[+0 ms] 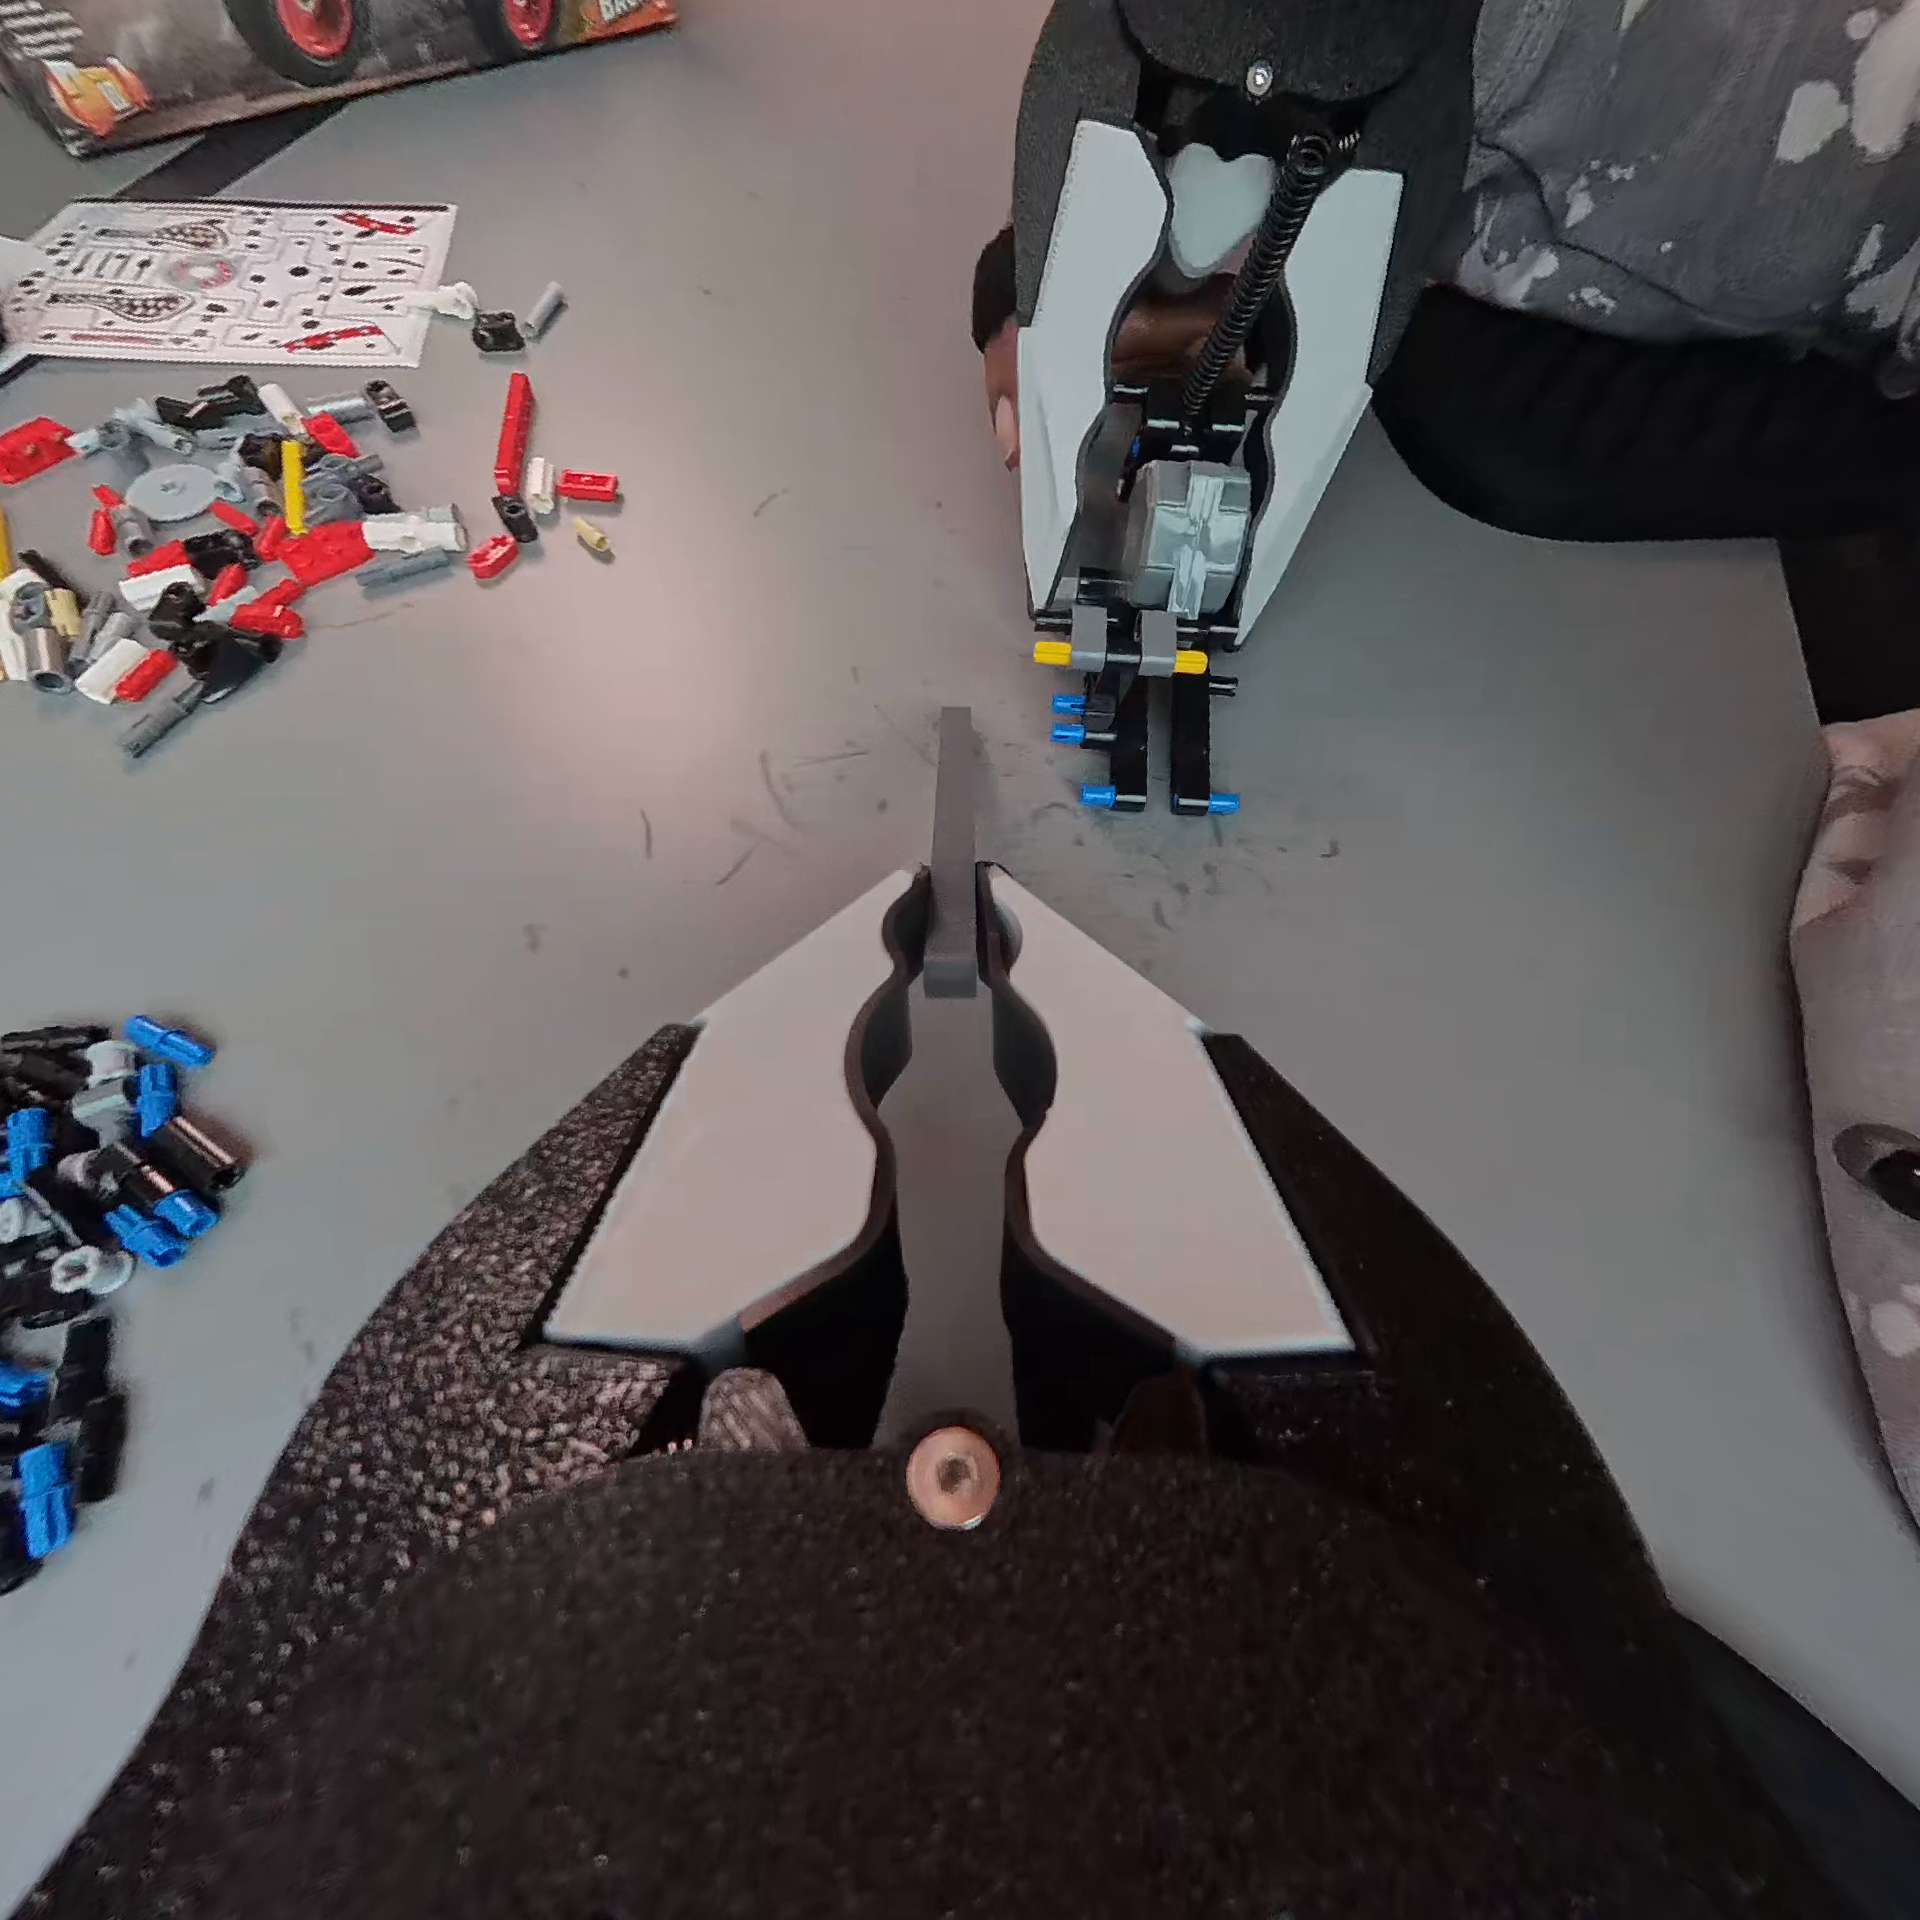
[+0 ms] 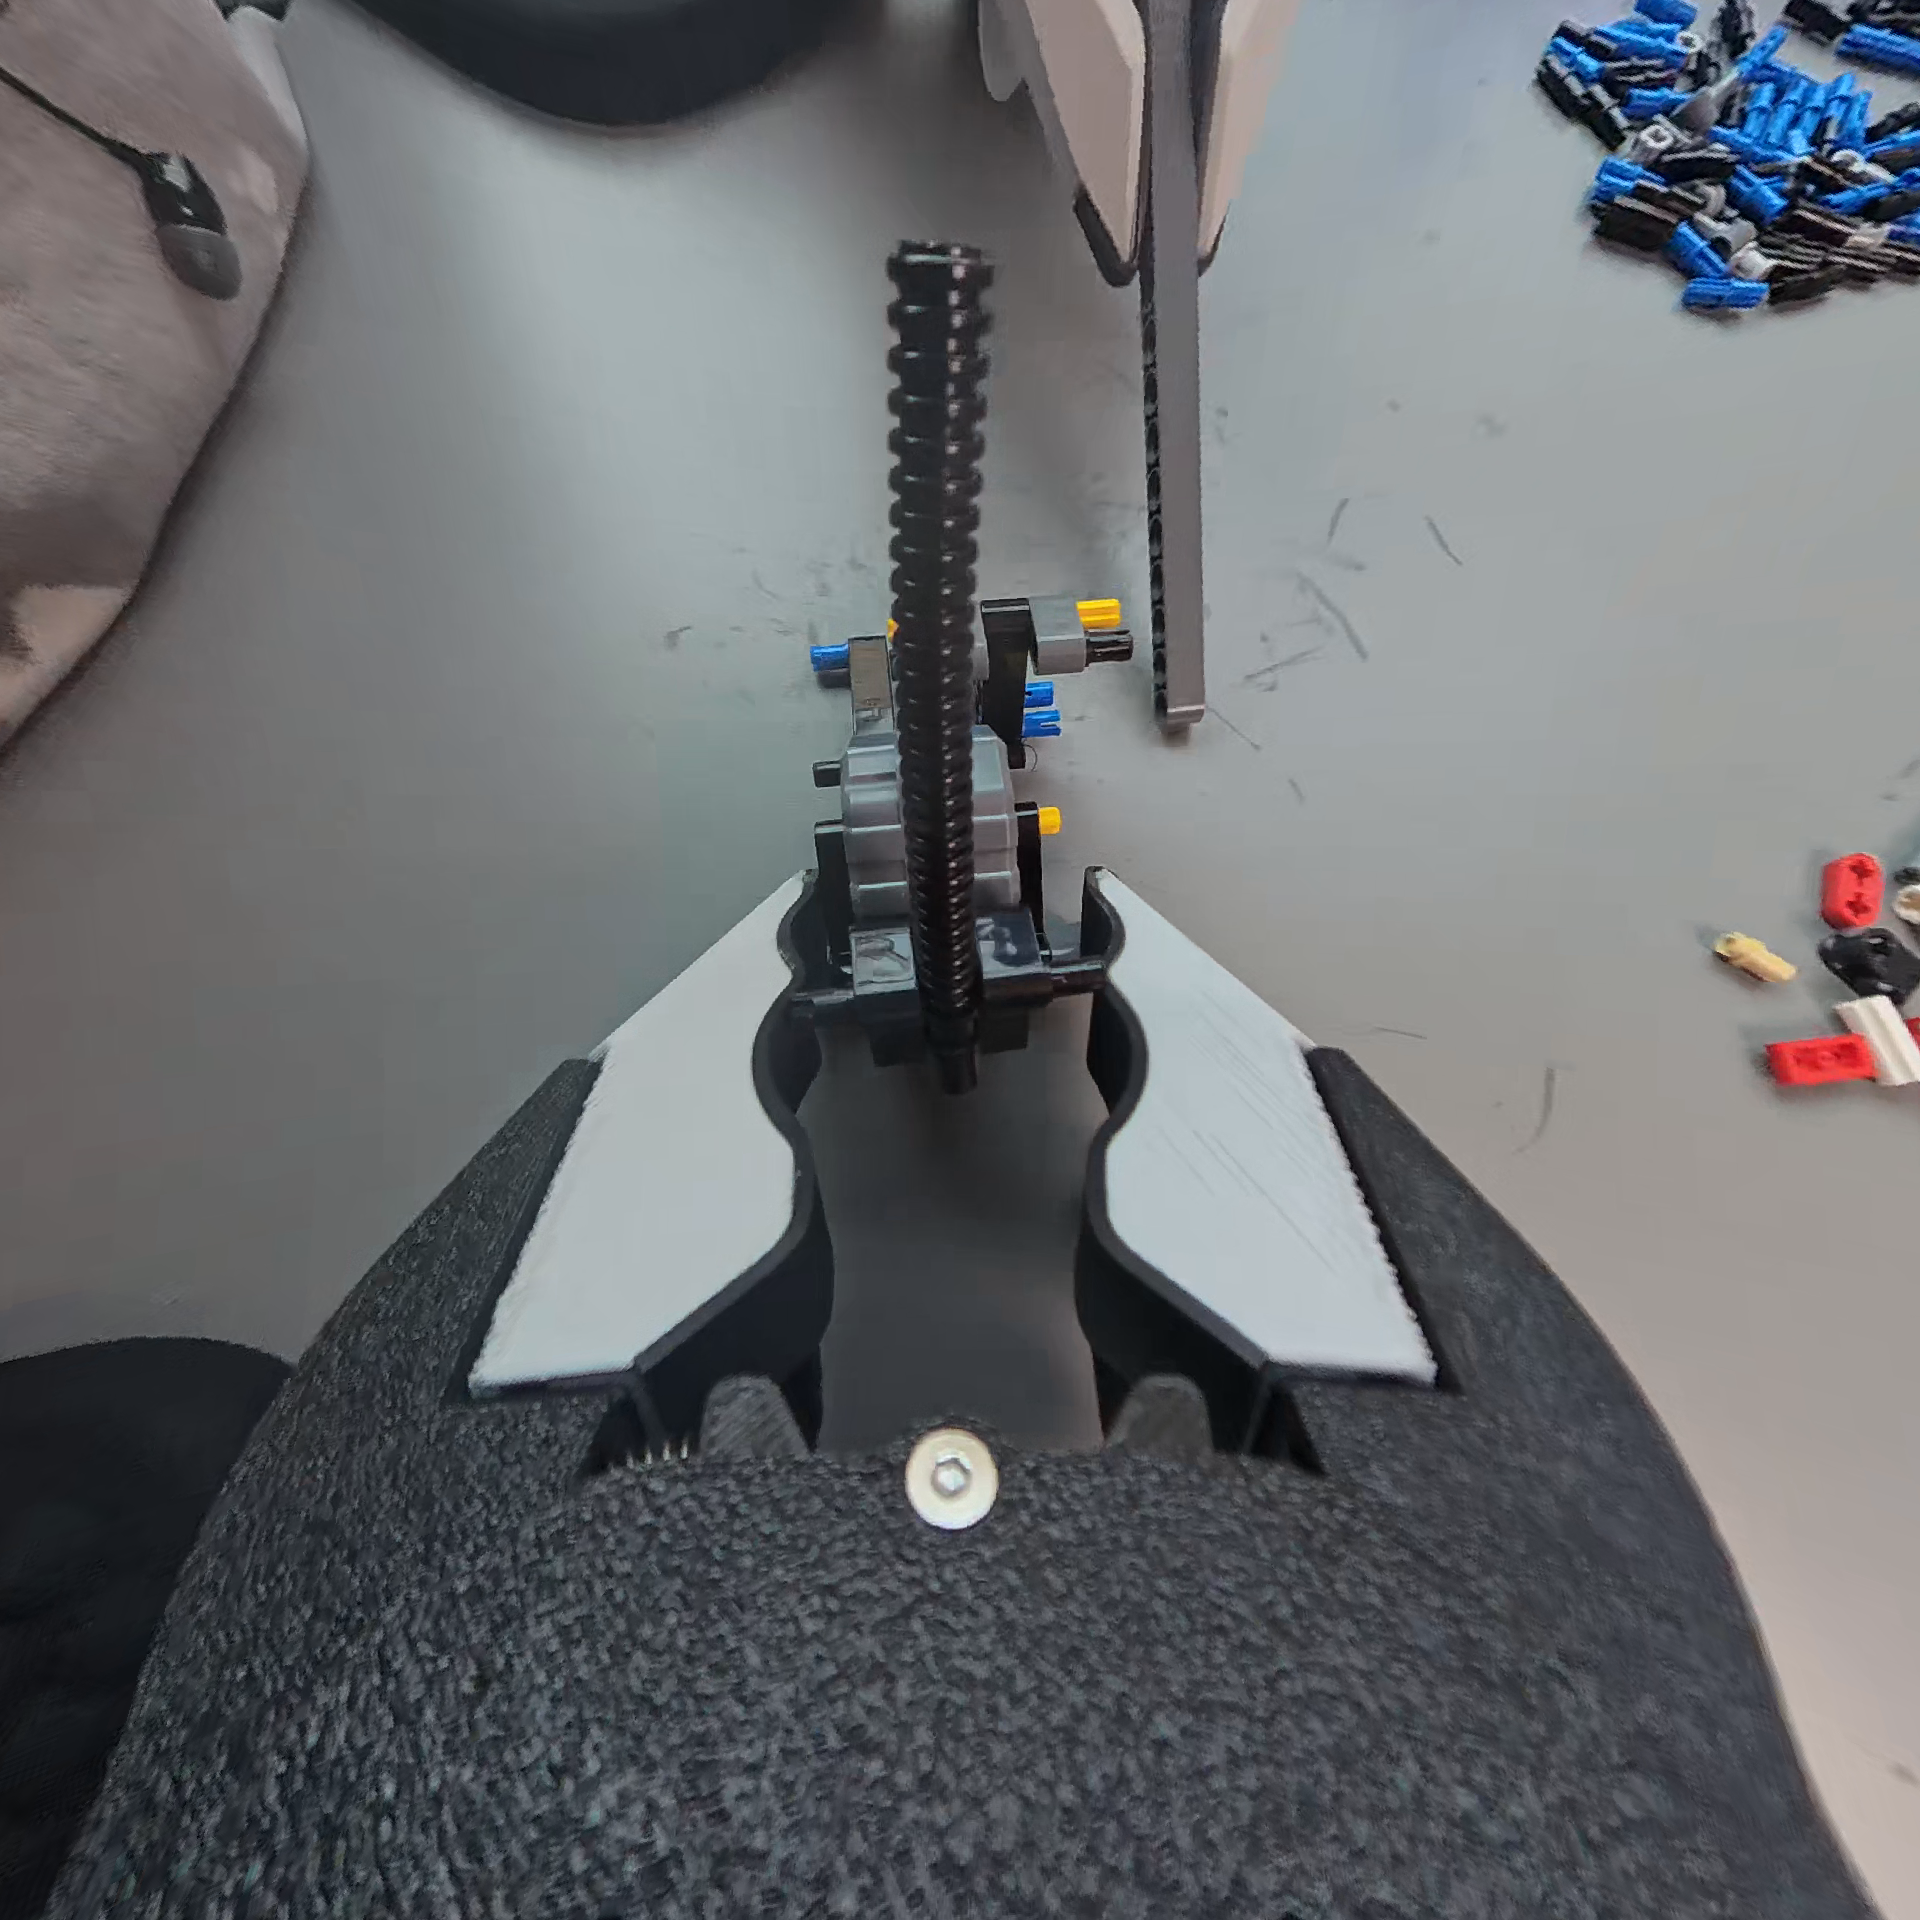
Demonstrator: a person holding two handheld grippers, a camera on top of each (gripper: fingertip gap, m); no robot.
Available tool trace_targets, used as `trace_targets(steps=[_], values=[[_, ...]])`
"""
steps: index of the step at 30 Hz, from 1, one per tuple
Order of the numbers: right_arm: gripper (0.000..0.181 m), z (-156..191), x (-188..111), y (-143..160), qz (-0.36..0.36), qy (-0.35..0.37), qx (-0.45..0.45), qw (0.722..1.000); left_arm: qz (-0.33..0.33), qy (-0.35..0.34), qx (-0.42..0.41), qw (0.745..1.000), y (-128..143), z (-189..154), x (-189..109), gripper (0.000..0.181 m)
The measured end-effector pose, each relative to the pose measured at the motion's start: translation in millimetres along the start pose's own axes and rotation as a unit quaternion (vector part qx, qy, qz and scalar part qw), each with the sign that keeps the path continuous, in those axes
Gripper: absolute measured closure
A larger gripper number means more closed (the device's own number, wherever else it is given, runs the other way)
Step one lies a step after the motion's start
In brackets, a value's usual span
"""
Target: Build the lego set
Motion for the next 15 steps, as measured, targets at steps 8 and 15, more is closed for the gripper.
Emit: trace_targets(steps=[8, 15], values=[[0.132, 12, 4, -1, 0.008, -0.011, -0.011, 1.0, 0.07, 0.057, 0.033, 0.995, 18, -21, 9, 0.173], [0.132, 12, 6, 2, 0.02, -0.005, -0.001, 1.0, 0.111, 0.05, 0.049, 0.991, 29, -21, 16, 0.167]])
Point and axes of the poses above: each gripper's, where its closed fingertips meet, x out along the fingers, y out of its underside, z = x × y across the jaws, the point moved 1 cm from there along -x, back along the fingers, and after that the axes turned 12 degrees about -y, right-handed, at the moved point
